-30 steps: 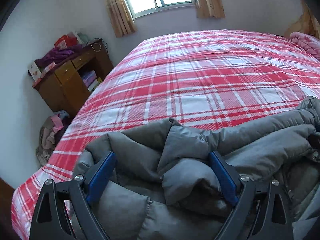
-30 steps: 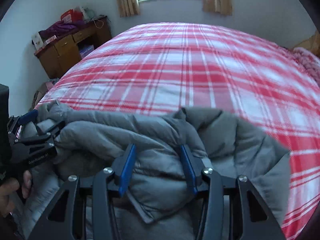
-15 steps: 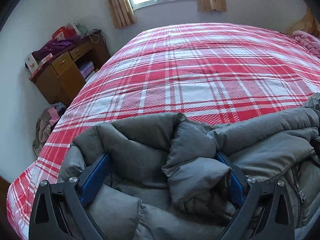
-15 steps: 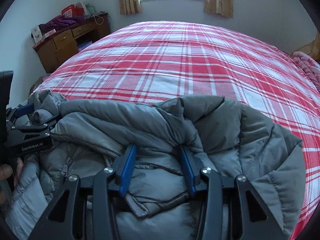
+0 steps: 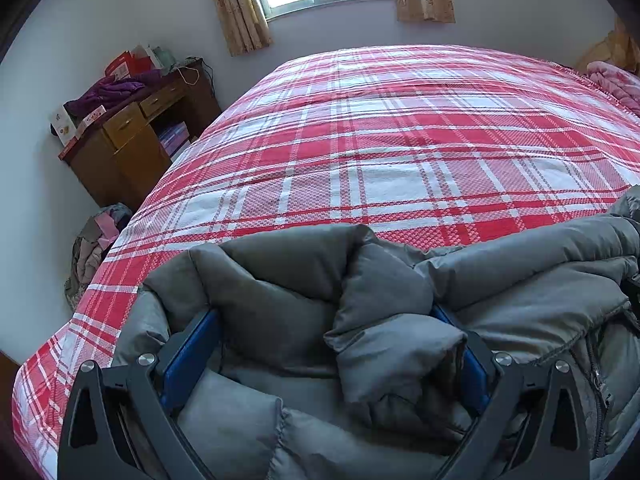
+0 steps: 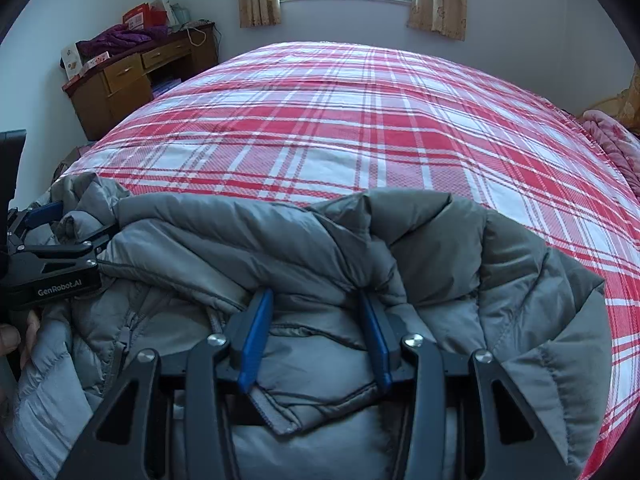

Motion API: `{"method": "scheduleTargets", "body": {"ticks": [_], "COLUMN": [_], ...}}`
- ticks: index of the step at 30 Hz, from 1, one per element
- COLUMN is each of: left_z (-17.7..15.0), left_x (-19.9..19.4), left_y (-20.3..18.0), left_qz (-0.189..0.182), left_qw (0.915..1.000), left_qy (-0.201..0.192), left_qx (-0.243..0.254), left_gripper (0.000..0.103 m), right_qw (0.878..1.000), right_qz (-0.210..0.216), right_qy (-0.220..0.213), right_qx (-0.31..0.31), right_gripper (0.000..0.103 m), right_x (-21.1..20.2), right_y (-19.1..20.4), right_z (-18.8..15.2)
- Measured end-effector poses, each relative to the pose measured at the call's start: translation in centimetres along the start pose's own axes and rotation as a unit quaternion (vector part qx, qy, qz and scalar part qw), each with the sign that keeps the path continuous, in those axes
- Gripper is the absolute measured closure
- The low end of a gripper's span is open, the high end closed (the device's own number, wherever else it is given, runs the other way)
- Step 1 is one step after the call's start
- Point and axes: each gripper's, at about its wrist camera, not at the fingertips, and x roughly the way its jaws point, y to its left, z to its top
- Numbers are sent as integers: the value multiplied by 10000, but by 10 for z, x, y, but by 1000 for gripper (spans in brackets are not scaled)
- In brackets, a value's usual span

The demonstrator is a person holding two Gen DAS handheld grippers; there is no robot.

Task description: Fold large clothes

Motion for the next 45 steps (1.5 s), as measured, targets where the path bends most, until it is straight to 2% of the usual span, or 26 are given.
{"method": "scheduleTargets", "body": {"ticks": [34, 39, 40, 41, 42, 43, 45], "left_z": [1, 10, 15, 18, 18, 14, -5], "left_x": [2, -9, -23, -42, -60, -74, -106], "left_y": [0, 1, 9, 22, 34, 43, 62], "left_qz": [-18, 88, 97, -154, -368, -415, -278], "left_qw": [10000, 9998, 9999, 9998, 9989, 9985, 9990], "left_qy": [10, 60, 37, -19, -100, -177, -296], "left_qx": [-26, 181, 64, -151, -279, -307, -173], "left_gripper": [1, 1, 1, 1, 1, 1, 1], "right_qw": [10000, 9999, 9997, 9996, 9995, 9996, 9995], "right_qz": [13, -40, -71, -99, -158, -177, -121], "right_qy": [-4, 34, 84, 97, 52, -33, -234], "right_qx": [-74, -134, -210, -260, -261, -228, -191], "right_gripper": [56, 55, 51, 47, 34, 23, 20], "right_x": [2, 1, -2, -6, -19, -30, -64], "right_y": [0, 3, 3, 2, -1, -4, -20], "right_z": [1, 3, 4, 5, 4, 2, -10]}}
